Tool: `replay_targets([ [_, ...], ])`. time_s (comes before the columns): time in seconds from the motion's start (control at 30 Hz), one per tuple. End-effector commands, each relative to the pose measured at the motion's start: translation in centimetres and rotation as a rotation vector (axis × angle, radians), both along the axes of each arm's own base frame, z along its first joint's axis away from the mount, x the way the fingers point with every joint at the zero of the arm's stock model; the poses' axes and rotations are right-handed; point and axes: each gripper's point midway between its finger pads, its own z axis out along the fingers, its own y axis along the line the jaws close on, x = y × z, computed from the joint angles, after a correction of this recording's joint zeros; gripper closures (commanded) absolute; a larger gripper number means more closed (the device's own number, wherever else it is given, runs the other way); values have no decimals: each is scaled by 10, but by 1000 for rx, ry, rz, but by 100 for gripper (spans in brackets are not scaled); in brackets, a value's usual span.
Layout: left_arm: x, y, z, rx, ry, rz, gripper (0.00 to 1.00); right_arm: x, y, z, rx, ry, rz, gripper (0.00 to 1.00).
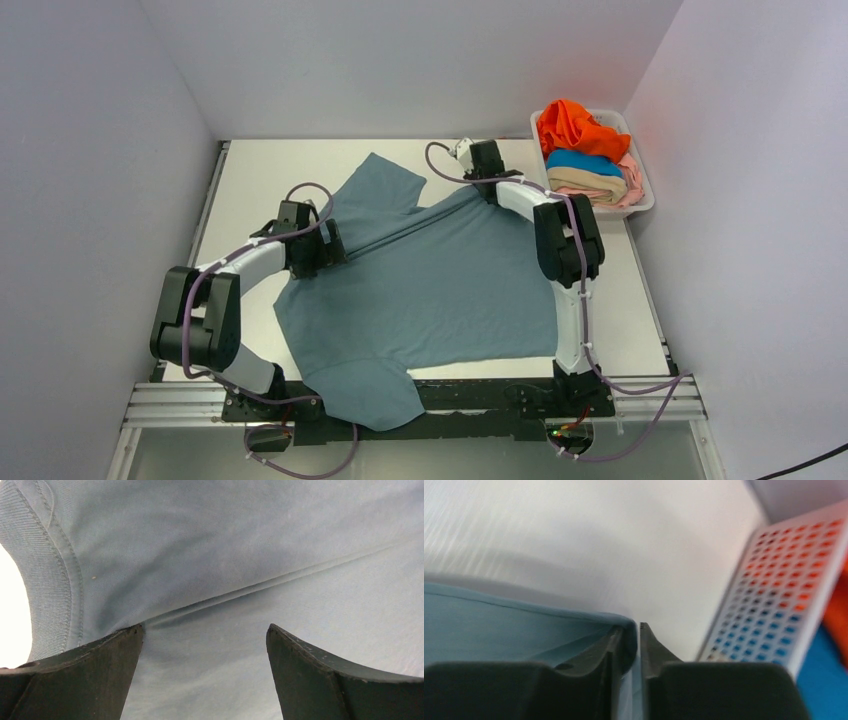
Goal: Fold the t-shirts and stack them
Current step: Flatten out the tshirt
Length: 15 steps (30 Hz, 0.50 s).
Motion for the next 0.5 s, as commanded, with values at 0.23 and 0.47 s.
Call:
replay_targets([
  [0.23, -23, 17, -19, 60, 121, 39, 1, 70, -40, 95, -191, -319, -139, 19],
  [0.47, 2, -3, 18, -49, 11, 23, 1, -1, 0, 112, 299, -234, -291, 0],
])
